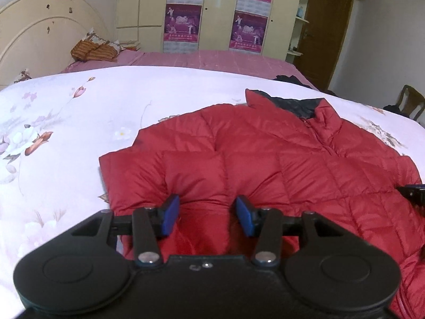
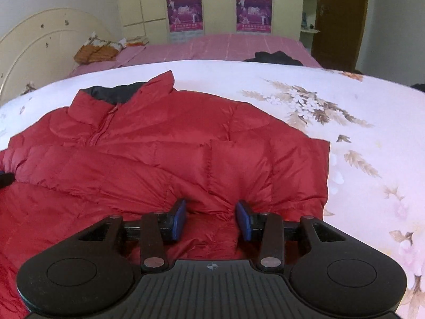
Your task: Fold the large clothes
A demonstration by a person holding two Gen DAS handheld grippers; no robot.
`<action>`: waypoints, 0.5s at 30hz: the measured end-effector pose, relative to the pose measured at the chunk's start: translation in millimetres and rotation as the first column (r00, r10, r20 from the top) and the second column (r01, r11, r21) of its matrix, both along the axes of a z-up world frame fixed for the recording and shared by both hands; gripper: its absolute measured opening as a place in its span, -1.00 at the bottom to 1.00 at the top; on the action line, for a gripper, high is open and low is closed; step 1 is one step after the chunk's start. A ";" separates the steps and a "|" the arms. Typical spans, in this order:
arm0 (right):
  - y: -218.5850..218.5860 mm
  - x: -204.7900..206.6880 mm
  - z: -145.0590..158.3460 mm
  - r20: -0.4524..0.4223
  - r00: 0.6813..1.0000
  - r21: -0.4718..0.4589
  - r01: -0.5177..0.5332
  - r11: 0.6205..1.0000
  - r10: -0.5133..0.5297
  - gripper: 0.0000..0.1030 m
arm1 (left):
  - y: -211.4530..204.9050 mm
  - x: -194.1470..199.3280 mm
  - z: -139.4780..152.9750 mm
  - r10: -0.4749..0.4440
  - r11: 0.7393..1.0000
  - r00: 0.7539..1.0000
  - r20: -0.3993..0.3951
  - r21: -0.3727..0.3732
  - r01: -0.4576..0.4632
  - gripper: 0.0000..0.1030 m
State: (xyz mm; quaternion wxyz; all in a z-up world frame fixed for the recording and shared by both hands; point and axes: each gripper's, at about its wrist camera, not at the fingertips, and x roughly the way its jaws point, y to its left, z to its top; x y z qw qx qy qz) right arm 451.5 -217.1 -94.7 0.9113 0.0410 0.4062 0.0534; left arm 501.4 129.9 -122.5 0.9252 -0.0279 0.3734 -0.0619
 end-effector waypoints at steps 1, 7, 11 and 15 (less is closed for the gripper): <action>-0.7 -1.2 3.5 -0.005 1.000 -0.001 0.006 1.000 -0.006 -0.21 | 0.3 -1.7 4.1 0.006 1.000 1.000 -0.004 0.000 -0.006 -0.10; 1.4 -37.1 49.4 0.116 0.993 0.032 0.013 0.999 -0.017 -0.21 | -14.6 -35.5 33.6 -0.041 0.998 0.997 0.071 -0.048 0.045 -0.09; 2.2 -33.6 38.6 0.032 0.998 0.018 0.058 0.998 -0.059 -0.21 | -30.8 -33.5 19.6 -0.070 0.997 0.997 0.042 -0.008 0.070 -0.09; 9.4 -24.8 24.7 -0.025 0.999 -0.014 0.029 0.999 -0.029 -0.21 | -29.3 -29.5 7.6 -0.068 0.998 0.997 0.028 -0.010 0.068 -0.09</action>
